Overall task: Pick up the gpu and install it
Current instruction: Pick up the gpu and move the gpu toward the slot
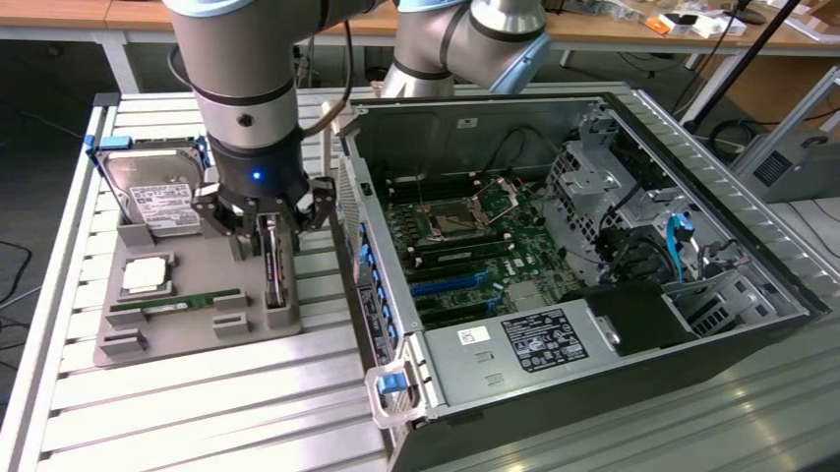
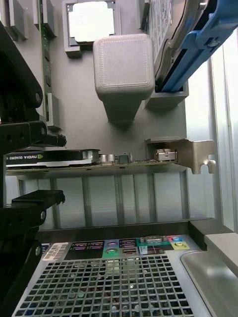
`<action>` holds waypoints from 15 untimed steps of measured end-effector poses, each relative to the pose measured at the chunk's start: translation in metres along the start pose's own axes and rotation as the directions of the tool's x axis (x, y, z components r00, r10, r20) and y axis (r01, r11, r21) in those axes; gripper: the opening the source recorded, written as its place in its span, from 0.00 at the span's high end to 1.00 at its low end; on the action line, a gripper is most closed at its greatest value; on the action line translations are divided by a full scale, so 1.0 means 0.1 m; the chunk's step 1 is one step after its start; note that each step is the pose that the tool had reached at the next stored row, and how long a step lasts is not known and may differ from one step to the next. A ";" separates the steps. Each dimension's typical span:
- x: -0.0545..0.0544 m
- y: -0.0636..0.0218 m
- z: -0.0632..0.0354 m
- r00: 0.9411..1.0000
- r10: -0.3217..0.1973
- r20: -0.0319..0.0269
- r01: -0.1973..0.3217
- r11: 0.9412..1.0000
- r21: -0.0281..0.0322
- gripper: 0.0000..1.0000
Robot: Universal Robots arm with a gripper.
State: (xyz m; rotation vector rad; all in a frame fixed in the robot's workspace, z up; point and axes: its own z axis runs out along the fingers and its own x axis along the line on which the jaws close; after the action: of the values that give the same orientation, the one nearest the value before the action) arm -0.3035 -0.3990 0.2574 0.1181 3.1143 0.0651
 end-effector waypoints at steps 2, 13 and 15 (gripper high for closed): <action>0.00 0.000 0.013 1.000 0.000 0.000 0.000 1.000 0.000 0.52; 0.01 0.134 0.063 1.000 0.000 0.000 0.000 1.000 0.000 0.52; 0.05 0.151 0.071 1.000 0.000 0.000 0.000 1.000 0.000 0.52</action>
State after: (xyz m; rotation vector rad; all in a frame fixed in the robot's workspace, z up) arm -0.3071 -0.3833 0.2508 0.1181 3.1142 0.0651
